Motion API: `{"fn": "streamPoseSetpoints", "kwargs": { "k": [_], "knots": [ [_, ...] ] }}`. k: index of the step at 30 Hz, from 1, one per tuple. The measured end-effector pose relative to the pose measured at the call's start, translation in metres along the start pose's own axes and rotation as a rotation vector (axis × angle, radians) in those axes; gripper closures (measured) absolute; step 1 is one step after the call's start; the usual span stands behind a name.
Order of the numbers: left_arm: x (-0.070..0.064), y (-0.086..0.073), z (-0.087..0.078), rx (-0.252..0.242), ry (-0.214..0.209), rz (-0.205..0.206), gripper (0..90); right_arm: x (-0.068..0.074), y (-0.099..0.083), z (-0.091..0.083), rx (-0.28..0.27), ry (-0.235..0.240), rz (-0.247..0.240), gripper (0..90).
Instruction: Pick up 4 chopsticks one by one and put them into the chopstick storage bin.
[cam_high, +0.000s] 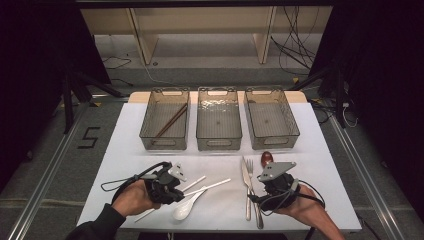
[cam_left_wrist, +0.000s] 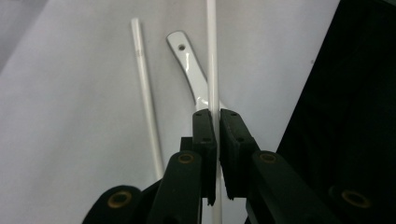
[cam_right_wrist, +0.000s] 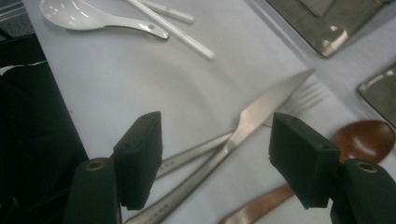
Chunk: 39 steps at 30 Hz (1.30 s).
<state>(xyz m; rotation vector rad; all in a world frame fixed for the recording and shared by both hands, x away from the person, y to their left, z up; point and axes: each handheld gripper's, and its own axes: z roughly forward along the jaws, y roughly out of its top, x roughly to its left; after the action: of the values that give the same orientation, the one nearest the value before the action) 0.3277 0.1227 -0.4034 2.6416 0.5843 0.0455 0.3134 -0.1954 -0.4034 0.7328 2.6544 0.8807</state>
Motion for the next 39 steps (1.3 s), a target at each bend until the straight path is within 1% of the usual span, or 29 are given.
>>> {"fn": "streamPoseSetpoints", "kwargs": {
  "k": [3, 4, 6, 8, 9, 11, 14, 15, 18, 20, 22, 23, 27, 31, 32, 34, 35, 37, 38, 39],
  "knots": [
    [-0.004, 0.004, 0.001, -0.006, -0.008, 0.014, 85.0, 0.005, 0.006, 0.003, 0.001, 0.010, -0.031, 35.5],
    [-0.005, 0.005, 0.001, -0.004, -0.001, 0.025, 85.0, 0.006, 0.007, 0.003, 0.001, 0.010, -0.033, 35.6],
    [-0.006, 0.007, 0.001, -0.010, 0.006, 0.022, 85.0, 0.007, 0.008, 0.004, 0.002, 0.013, -0.033, 35.5],
    [-0.003, 0.009, -0.002, -0.018, 0.015, 0.022, 85.1, 0.007, 0.008, 0.004, 0.005, 0.012, -0.030, 35.5],
    [-0.001, 0.009, -0.004, -0.020, 0.027, 0.021, 85.0, 0.006, 0.007, 0.004, 0.003, 0.011, -0.030, 35.5],
    [0.005, 0.010, -0.008, -0.034, 0.042, 0.007, 85.1, 0.005, 0.006, 0.004, 0.003, 0.007, -0.023, 35.5],
    [0.015, 0.013, -0.016, -0.058, 0.077, -0.015, 85.1, 0.004, 0.005, 0.003, 0.008, 0.006, -0.019, 35.6],
    [0.019, 0.014, -0.020, -0.063, 0.088, -0.015, 85.1, 0.004, 0.005, 0.003, 0.008, 0.008, -0.016, 35.6],
    [0.031, 0.018, -0.029, -0.096, 0.125, -0.043, 85.1, 0.003, 0.004, 0.003, 0.003, 0.005, -0.017, 35.6],
    [0.039, 0.021, -0.035, -0.109, 0.151, -0.053, 85.1, 0.003, 0.004, 0.002, 0.005, 0.003, -0.014, 35.6],
    [0.048, 0.022, -0.041, -0.123, 0.167, -0.074, 85.1, 0.003, 0.003, 0.002, 0.002, 0.005, -0.013, 35.6],
    [0.053, 0.023, -0.044, -0.137, 0.183, -0.086, 85.1, 0.002, 0.003, 0.002, 0.002, 0.003, -0.012, 35.5],
    [0.076, 0.024, -0.056, -0.157, 0.222, -0.130, 85.1, 0.001, 0.002, 0.001, 0.003, -0.004, -0.001, 35.6],
    [0.099, 0.024, -0.062, -0.191, 0.270, -0.188, 85.1, 0.001, 0.001, 0.001, 0.002, -0.004, -0.002, 35.5],
    [0.105, 0.024, -0.063, -0.193, 0.269, -0.205, 85.1, 0.001, 0.001, 0.001, 0.003, -0.002, -0.002, 35.5],
    [0.114, 0.023, -0.065, -0.205, 0.294, -0.226, 85.1, 0.001, 0.001, 0.001, 0.005, -0.003, -0.003, 35.6],
    [0.119, 0.024, -0.067, -0.207, 0.292, -0.235, 85.1, 0.001, 0.001, 0.001, 0.005, -0.002, -0.002, 35.6],
    [0.128, 0.025, -0.069, -0.223, 0.320, -0.256, 85.1, 0.001, 0.001, 0.001, 0.006, -0.002, 0.001, 35.6],
    [0.132, 0.026, -0.070, -0.232, 0.324, -0.271, 85.1, 0.000, 0.001, 0.001, 0.007, -0.003, 0.001, 35.6],
    [0.137, 0.026, -0.072, -0.235, 0.338, -0.276, 85.1, 0.001, 0.001, 0.001, 0.006, -0.002, 0.001, 35.6]
  ]
}}
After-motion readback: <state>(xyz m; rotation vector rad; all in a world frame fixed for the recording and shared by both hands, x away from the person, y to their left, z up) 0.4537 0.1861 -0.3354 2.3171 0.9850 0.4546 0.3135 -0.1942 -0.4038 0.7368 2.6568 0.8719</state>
